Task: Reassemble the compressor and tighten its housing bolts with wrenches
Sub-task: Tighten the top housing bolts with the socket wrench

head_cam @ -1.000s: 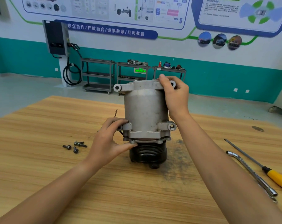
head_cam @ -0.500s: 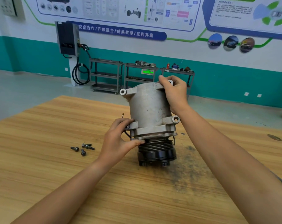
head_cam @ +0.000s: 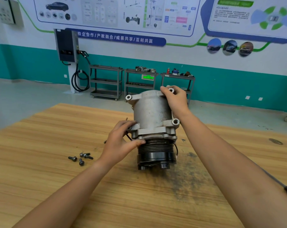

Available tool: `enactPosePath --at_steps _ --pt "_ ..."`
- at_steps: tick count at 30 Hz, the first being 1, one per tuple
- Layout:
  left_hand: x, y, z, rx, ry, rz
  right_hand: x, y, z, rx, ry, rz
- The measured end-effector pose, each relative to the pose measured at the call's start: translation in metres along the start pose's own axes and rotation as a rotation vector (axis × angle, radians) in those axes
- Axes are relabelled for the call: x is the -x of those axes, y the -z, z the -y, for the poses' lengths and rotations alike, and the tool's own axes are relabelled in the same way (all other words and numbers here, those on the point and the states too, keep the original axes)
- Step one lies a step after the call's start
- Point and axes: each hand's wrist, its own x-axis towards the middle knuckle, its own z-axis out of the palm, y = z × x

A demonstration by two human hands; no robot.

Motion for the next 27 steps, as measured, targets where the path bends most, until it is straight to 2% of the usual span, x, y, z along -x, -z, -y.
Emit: enactPosePath --at_steps 12,20,27 --pt "-0.016 -0.008 0.018 0.078 0.134 -0.031 -0.03 -0.013 -0.022 0.185 -0.076 0.126" --pt "-0.035 -0.015 0.031 0.131 0.248 0.042 -0.046 -0.01 -0.046 0.193 -0.219 0.087" --pt "-0.046 -0.024 0.027 0.117 0.25 0.11 -0.054 0.006 -0.064 0.15 -0.389 0.032"
